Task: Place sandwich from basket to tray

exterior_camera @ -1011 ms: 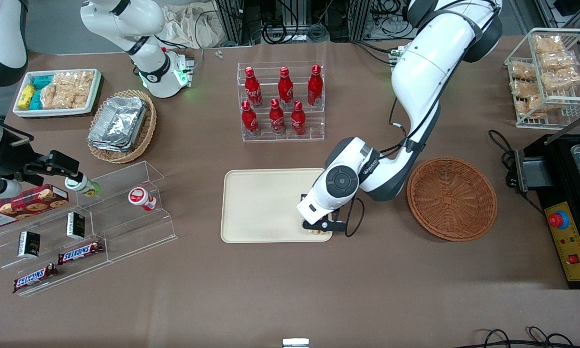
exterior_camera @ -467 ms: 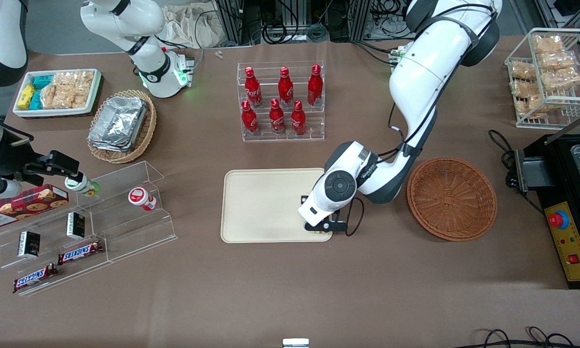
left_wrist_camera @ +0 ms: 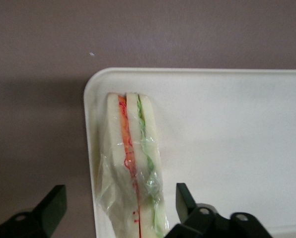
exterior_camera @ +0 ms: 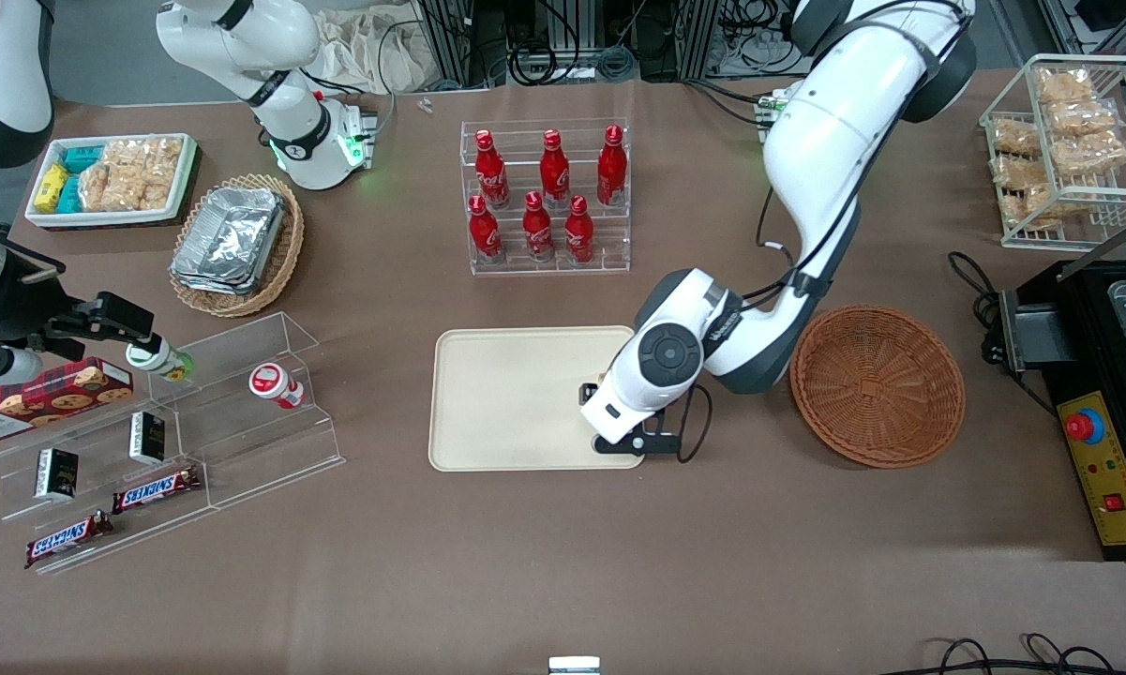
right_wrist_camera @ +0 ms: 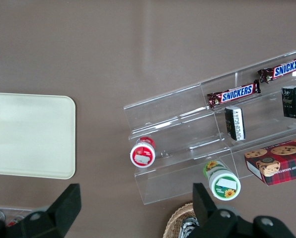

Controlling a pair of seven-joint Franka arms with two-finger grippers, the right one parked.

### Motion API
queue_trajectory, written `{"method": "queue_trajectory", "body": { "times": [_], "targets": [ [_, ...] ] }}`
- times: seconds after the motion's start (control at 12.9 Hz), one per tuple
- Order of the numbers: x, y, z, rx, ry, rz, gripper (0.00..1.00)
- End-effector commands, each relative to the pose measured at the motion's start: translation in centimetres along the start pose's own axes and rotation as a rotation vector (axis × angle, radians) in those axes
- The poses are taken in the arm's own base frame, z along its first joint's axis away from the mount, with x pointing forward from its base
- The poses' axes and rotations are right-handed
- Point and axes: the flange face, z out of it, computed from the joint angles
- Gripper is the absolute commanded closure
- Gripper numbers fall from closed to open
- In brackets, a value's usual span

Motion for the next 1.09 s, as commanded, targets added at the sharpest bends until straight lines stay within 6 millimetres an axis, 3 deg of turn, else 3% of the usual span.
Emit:
{"method": "queue_trajectory", "body": {
  "times": [0.0, 0.23, 0.39, 0.54, 0.86, 1.01],
  "targets": [
    [1.1, -3.7, -9.0, 0.02, 0.063, -0.063, 0.0],
    [3.2, -11.2, -17.6, 0.02, 0.125, -0.161, 0.0],
    [2.9, -14.9, -21.8, 0.051, 0.129, -0.209, 0.0],
    [1.3, -17.5, -25.5, 0.113, 0.123, -0.179, 0.0],
    [-1.6, -25.4, -31.1, 0.142, 0.141, -0.053, 0.0],
    [-1.9, -30.1, -33.7, 0.118, 0.164, -0.044, 0.0]
  ]
}}
